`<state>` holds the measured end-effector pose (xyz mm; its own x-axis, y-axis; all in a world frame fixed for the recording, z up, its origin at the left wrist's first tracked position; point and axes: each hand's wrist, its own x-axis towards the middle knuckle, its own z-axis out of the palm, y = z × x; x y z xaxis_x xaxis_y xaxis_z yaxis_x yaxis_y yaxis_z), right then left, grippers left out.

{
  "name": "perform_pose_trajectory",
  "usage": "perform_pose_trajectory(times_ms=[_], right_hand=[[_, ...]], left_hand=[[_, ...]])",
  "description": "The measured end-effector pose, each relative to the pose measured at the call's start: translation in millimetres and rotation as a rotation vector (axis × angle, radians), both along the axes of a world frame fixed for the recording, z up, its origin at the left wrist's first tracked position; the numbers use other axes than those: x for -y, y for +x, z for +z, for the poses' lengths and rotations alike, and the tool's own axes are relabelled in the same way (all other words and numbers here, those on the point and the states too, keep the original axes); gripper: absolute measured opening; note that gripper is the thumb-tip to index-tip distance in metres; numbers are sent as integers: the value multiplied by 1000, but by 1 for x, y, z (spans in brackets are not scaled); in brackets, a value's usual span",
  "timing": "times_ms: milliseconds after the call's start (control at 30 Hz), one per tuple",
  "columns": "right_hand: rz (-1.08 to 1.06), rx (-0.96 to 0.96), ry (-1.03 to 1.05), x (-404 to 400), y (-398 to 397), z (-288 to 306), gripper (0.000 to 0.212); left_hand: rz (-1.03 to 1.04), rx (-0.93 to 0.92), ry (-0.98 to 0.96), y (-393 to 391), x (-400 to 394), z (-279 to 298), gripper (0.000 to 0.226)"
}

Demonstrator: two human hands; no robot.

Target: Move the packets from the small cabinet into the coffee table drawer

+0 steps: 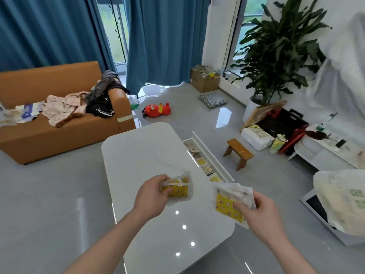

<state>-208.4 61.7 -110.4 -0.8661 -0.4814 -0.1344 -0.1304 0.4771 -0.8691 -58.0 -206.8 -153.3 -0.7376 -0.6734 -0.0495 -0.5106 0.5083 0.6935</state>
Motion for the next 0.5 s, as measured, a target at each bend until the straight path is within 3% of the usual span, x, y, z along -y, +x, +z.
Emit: perform_pose_trajectory(times_ms=[233, 500], right_hand=[[-6, 17, 5, -43, -125, -20, 26], [212, 60, 58, -79, -264, -28, 25]], left_hand=[[23, -14, 8, -127, -55, 2, 16], [264, 20, 63, -190, -133, -8, 16]])
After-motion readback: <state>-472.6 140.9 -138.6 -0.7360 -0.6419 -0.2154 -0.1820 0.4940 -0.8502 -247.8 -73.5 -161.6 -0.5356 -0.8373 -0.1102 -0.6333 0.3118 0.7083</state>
